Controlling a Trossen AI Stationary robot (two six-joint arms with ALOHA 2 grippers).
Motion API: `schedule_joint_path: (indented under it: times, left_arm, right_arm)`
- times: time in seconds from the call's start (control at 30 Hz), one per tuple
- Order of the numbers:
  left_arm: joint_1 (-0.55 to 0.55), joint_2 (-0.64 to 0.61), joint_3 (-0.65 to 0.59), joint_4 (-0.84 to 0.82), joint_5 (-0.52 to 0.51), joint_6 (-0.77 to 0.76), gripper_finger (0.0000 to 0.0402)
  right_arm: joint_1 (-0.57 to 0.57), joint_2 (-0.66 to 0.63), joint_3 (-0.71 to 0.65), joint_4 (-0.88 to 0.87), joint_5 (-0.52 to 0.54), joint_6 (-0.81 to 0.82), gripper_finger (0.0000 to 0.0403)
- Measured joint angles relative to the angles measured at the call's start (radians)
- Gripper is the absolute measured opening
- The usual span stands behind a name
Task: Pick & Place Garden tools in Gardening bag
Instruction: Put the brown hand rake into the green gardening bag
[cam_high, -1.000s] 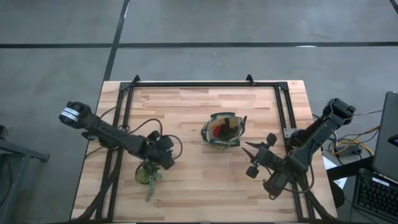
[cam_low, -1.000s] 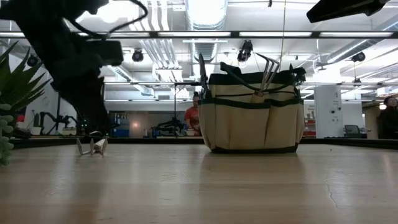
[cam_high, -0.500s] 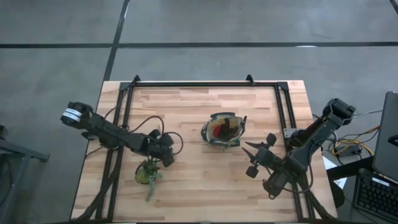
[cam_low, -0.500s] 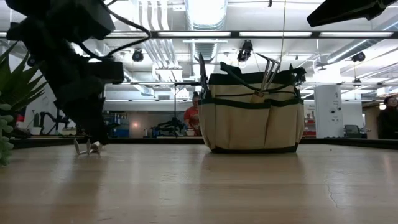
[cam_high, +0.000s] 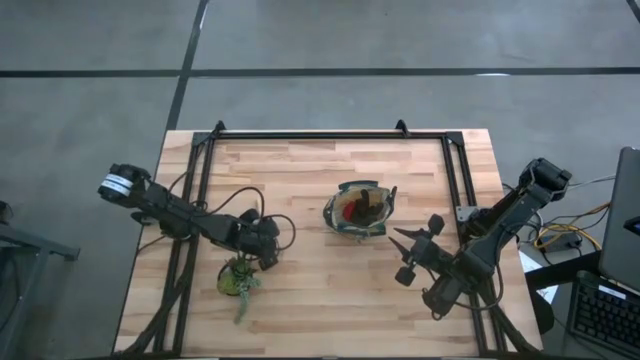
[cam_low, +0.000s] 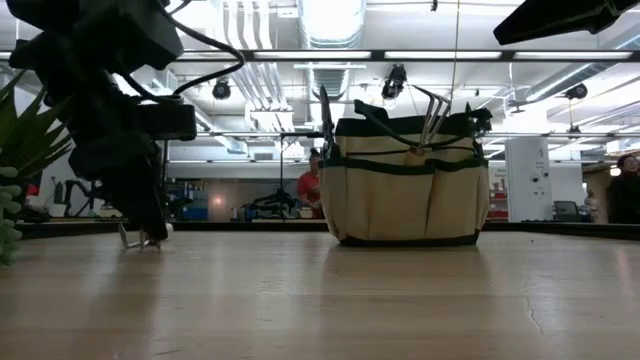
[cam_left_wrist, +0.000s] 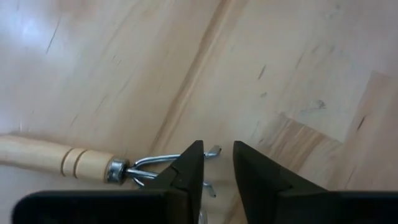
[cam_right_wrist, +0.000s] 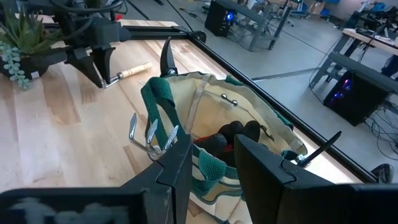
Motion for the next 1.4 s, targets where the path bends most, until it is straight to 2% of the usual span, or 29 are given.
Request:
schedule_joint_path:
  times: [0.2,0.57,0.77,0.9,1.0,1.07,1.23,1.4]
  left_arm:
    - [0.000,0.000,0.000,0.034,-0.022,0.069,0.0014]
    - [-0.027,-0.001,0.025,0.139,0.026,0.210,0.0003]
    - [-0.062,-0.005,0.095,0.206,0.148,0.247,0.0002]
    - [-0.079,-0.005,0.134,0.306,0.302,0.249,0.0001]
    - [-0.081,-0.005,0.140,0.463,0.399,0.223,0.0001]
    - [-0.078,-0.005,0.135,0.571,0.431,0.163,0.0001]
    - [-0.066,-0.004,0.133,0.741,0.353,0.031,0.0001]
    - [-0.066,-0.004,0.138,0.860,0.339,0.032,0.0001]
  right_arm:
    - [0.000,0.000,0.000,0.000,0.000,0.000,0.0111]
    - [-0.001,0.000,0.000,0.000,0.000,-0.003,0.0111]
    - [-0.001,0.000,0.000,0.001,-0.001,-0.003,0.0111]
    - [-0.001,0.000,0.000,0.017,-0.005,-0.024,0.0111]
    - [0.000,0.000,0.000,0.075,-0.024,-0.106,0.0111]
    - [0.000,0.000,0.000,0.137,-0.072,-0.196,0.0111]
    - [0.000,0.017,-0.020,0.385,-0.156,-0.463,0.0111]
    - [-0.020,0.059,-0.024,0.615,-0.253,-0.696,0.0111]
